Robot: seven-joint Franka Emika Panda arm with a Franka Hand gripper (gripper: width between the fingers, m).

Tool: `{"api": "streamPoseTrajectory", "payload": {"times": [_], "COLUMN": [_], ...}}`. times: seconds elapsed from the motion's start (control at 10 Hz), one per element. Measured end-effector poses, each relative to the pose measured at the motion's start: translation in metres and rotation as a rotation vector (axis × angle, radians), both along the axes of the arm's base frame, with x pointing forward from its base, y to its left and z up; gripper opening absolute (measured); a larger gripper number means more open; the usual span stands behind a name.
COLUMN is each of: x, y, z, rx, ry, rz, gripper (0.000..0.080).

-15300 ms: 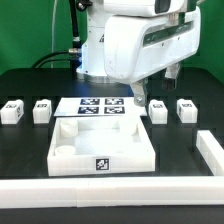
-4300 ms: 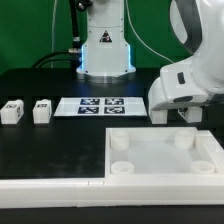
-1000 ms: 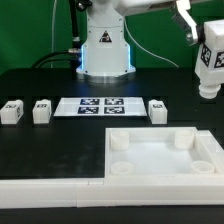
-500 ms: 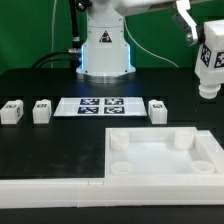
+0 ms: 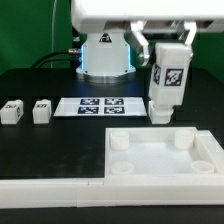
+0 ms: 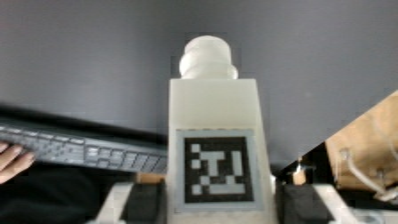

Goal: Assemble one leg

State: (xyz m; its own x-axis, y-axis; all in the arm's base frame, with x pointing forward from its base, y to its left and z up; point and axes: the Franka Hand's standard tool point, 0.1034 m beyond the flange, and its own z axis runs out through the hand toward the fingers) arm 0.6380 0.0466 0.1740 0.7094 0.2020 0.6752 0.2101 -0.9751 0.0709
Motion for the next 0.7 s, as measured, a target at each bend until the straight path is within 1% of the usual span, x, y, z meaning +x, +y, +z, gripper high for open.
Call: {"api": "streamPoseTrajectory", "payload": {"times": [0.1, 0.2, 0.4, 0.7], "x": [-0.01, -0.018, -0.029, -0.039], "y": [0.004, 0.01, 0.023, 0.051], "z": [-0.019, -0.033, -0.044, -0.055], "rx": [0.008, 0.024, 0.029, 0.044], "ry": [0.011, 0.065, 0.094, 0.124], "rz": [0.026, 0.039, 0.057, 0.084], "gripper": [0.0291, 0.0291, 0.0291, 0.0291]}}
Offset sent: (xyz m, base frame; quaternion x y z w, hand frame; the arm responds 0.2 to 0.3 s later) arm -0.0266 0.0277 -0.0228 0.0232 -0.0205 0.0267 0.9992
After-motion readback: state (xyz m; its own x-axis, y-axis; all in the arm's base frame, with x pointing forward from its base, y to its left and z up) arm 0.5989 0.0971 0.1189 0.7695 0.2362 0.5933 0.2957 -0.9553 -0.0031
